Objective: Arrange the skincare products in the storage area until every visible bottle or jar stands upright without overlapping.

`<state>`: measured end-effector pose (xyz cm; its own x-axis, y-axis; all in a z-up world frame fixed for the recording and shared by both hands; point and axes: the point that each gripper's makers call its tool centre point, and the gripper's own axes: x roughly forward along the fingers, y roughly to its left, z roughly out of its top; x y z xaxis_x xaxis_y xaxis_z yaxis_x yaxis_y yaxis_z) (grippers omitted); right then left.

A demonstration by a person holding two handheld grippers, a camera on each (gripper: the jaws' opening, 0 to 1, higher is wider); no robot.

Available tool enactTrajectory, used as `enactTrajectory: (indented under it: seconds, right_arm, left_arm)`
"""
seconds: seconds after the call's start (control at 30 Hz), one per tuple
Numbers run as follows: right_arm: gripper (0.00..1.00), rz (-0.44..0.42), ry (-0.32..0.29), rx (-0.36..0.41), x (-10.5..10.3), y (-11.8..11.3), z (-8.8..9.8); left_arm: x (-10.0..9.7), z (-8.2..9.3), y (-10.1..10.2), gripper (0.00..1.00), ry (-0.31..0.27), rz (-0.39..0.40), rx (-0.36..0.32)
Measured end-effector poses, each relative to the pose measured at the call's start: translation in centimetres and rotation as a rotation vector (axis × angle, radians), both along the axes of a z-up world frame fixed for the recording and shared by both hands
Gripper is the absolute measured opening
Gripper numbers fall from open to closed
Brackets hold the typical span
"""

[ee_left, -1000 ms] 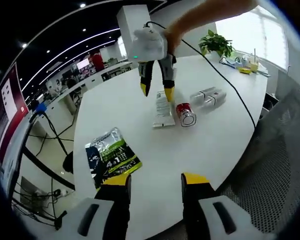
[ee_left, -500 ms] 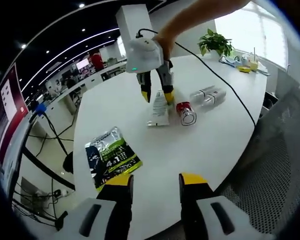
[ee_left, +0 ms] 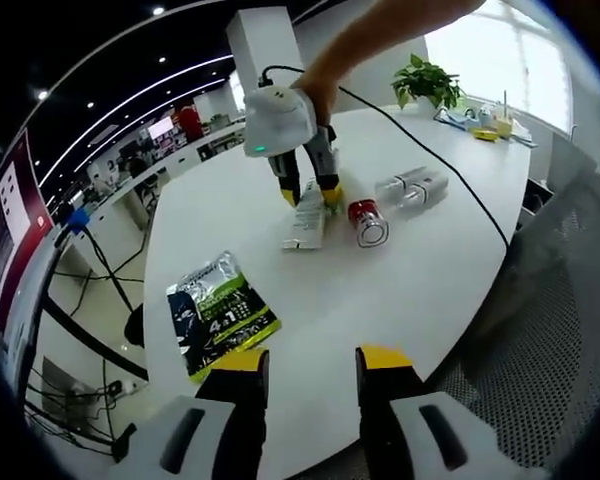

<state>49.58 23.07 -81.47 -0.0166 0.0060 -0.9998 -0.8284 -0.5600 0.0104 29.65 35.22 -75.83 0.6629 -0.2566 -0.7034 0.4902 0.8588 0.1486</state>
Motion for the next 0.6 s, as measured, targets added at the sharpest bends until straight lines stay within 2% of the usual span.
enactTrajectory:
  seconds: [0.27,0.37,0.4,0.6]
  right_arm:
    - [0.34,0.002,0.013,0.01,-0.06,0.0,0.04]
    - [0.31,-0.077,0.02,0.038,0.03,0.1,0.16]
    - [0.3,-0.045,0.025,0.045,0.04,0.06,0.14]
    - [0.27,-0.032,0.018,0.048,-0.35,0.0,0.1]
  left_arm:
    - [-0.03,-0.22,0.02,0.35,0.005,-0.004,0.004]
    - [-0.06,-0.24,0.01,0.35,0.005,-0.007,0.005]
    - [-0.06,-0.25,0.0,0.35,0.005,-0.008,0.005]
    - [-0.01,-0.2,0.11,0.35,0.0,-0.007,0.011]
